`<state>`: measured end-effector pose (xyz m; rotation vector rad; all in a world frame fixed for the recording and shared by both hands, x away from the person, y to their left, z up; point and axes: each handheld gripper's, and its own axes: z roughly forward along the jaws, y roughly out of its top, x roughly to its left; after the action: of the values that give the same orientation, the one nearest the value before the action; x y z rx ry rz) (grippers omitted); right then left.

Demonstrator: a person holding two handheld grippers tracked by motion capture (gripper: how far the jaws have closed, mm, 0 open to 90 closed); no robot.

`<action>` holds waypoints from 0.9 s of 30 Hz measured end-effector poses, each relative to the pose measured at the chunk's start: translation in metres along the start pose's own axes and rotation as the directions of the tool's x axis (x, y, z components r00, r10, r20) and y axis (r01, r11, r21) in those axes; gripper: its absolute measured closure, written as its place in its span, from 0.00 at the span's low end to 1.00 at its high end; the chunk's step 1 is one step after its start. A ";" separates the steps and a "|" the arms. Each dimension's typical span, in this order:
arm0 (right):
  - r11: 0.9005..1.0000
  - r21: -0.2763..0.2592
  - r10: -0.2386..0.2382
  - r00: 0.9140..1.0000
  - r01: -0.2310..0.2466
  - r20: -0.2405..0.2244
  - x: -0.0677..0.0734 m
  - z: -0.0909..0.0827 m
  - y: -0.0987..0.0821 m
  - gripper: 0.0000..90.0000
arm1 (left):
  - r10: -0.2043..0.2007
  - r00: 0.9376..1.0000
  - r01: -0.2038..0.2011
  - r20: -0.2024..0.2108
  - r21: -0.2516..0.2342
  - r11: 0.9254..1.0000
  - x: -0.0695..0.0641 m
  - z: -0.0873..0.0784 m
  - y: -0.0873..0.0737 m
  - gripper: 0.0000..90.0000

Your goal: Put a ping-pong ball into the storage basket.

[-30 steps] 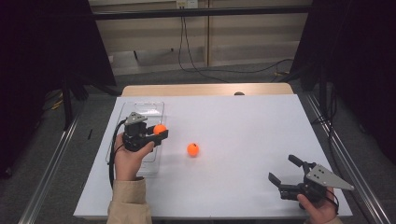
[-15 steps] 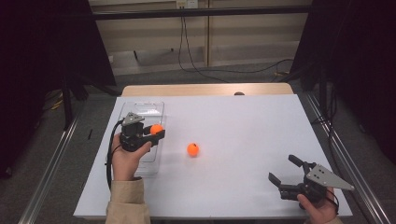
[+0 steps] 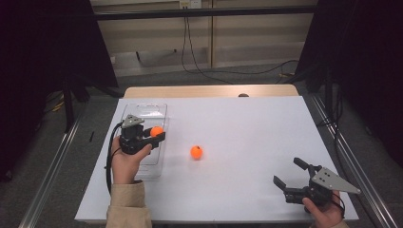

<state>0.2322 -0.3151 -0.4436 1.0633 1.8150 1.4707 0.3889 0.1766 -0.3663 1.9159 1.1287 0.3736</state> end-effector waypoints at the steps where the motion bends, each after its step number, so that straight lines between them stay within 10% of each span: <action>1: 1.000 0.000 0.000 1.000 0.000 0.001 0.000 0.000 0.000 0.03 | -0.002 1.000 0.002 -0.001 0.000 1.000 0.000 0.000 0.000 0.57; 27: 1.000 -0.001 0.003 1.000 -0.003 0.000 0.000 0.000 0.000 0.03 | -0.023 0.999 0.023 -0.027 -0.008 1.000 0.011 -0.003 -0.005 0.57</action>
<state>0.2320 -0.3150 -0.4436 1.0660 1.8125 1.4732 0.3901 0.1880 -0.3700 1.8949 1.1648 0.3921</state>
